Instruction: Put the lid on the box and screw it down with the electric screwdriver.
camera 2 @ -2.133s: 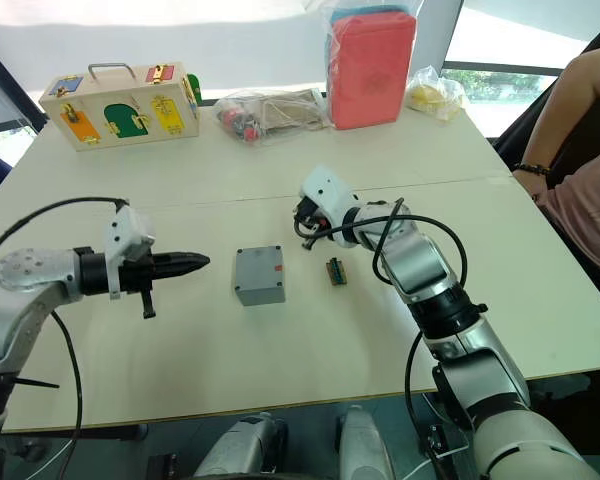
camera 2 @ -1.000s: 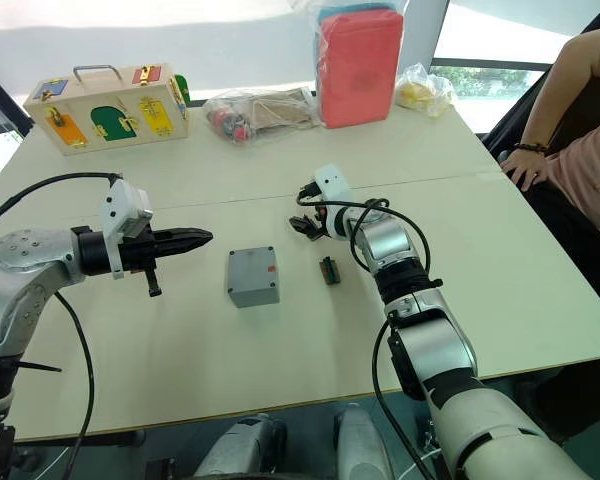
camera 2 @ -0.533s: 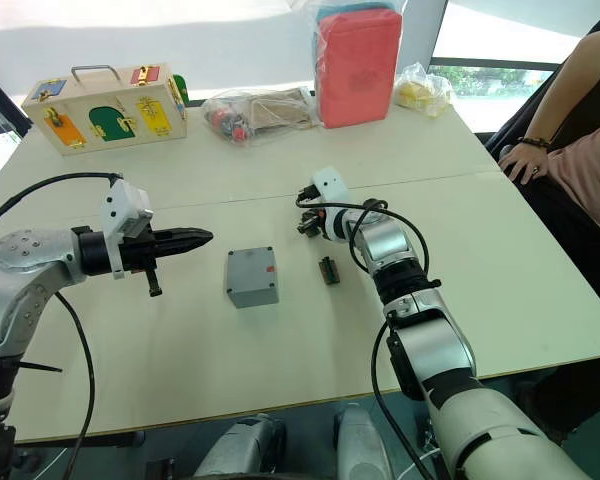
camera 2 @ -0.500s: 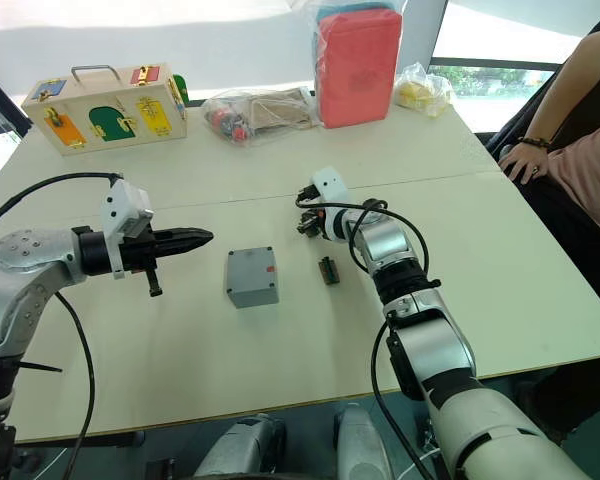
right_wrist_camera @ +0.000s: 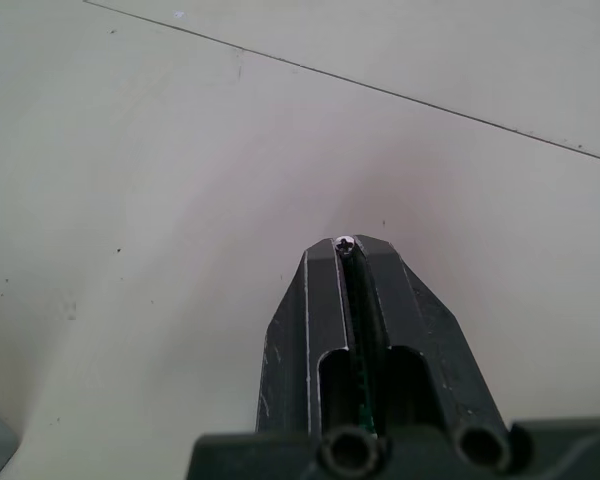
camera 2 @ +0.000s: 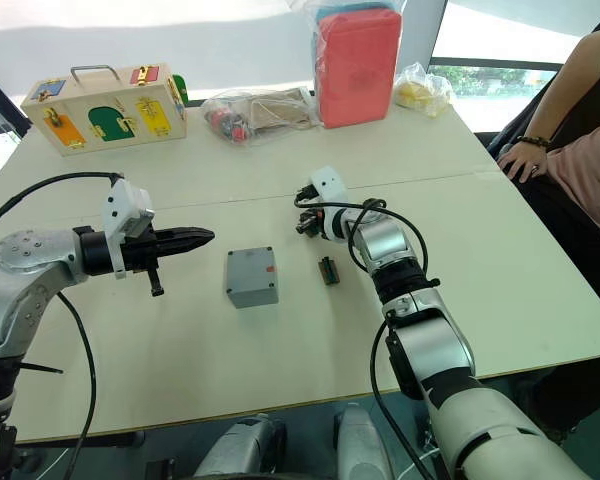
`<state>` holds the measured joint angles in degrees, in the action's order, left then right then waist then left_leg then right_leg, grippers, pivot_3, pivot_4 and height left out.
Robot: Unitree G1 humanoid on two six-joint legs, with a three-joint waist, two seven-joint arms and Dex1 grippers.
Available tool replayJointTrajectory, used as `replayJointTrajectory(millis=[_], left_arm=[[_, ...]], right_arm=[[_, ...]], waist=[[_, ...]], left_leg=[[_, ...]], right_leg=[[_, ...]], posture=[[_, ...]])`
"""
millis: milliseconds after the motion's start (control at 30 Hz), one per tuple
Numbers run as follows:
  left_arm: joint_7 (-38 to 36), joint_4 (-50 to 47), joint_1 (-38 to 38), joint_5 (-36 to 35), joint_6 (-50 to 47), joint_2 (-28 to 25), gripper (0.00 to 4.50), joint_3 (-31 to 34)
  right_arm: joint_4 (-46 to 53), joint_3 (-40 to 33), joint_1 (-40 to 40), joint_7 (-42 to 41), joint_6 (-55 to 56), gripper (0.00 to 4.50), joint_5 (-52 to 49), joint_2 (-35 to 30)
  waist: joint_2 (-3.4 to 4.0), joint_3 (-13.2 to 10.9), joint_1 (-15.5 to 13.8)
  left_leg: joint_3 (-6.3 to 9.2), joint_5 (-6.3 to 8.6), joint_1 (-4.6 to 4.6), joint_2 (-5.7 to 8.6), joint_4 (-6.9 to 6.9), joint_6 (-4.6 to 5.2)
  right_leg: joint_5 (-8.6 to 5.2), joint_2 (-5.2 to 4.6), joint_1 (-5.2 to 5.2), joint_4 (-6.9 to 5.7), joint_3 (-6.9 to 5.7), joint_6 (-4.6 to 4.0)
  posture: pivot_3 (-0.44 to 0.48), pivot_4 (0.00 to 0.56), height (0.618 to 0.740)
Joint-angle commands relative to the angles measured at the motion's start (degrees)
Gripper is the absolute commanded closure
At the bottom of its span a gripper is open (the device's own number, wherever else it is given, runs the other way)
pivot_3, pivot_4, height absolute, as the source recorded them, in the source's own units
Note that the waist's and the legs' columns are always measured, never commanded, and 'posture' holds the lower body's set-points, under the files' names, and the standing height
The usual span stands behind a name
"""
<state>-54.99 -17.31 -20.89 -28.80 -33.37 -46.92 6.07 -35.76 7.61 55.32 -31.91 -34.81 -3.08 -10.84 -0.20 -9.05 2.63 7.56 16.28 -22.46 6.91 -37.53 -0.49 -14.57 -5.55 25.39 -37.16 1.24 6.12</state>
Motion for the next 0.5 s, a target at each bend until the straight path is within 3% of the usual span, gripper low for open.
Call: replayJointTrajectory(millis=[33, 233, 500], left_arm=[[0.04, -1.52, -0.37, -0.64, 0.29, -0.16, 4.50, 0.62], [0.02, -1.42, -0.51, -0.71, 0.32, -0.16, 4.50, 0.48], [-1.44, -0.92, -0.35, -0.75, 0.51, -1.33, 4.50, 0.56]], right_arm=[[2.92, -0.46, 2.09, -0.35, -0.66, 4.39, -0.40, 0.12], [6.98, -0.36, 2.25, -1.19, -3.72, 4.39, -0.73, -0.89], [28.16, 1.33, 1.23, -10.63, -19.37, 4.39, -6.82, -7.38]], waist=[[0.00, 0.00, -0.01], [0.00, 0.00, -0.01], [0.00, 0.00, -0.13]], left_leg=[[0.00, 0.00, 0.00, 0.00, 0.00, 0.00], [0.00, 0.00, 0.00, 0.00, -0.01, 0.00], [0.00, 0.00, -0.01, 0.00, 0.00, 0.00]], right_leg=[[0.00, 0.00, 0.00, 0.00, 0.00, 0.00], [0.00, 0.00, 0.00, 0.00, 0.00, 0.00], [0.00, -0.01, 0.00, 0.00, 0.00, 0.00]], posture=[[0.000, 0.150, 0.740], [0.000, 0.150, 0.740], [0.000, 0.150, 0.740]])
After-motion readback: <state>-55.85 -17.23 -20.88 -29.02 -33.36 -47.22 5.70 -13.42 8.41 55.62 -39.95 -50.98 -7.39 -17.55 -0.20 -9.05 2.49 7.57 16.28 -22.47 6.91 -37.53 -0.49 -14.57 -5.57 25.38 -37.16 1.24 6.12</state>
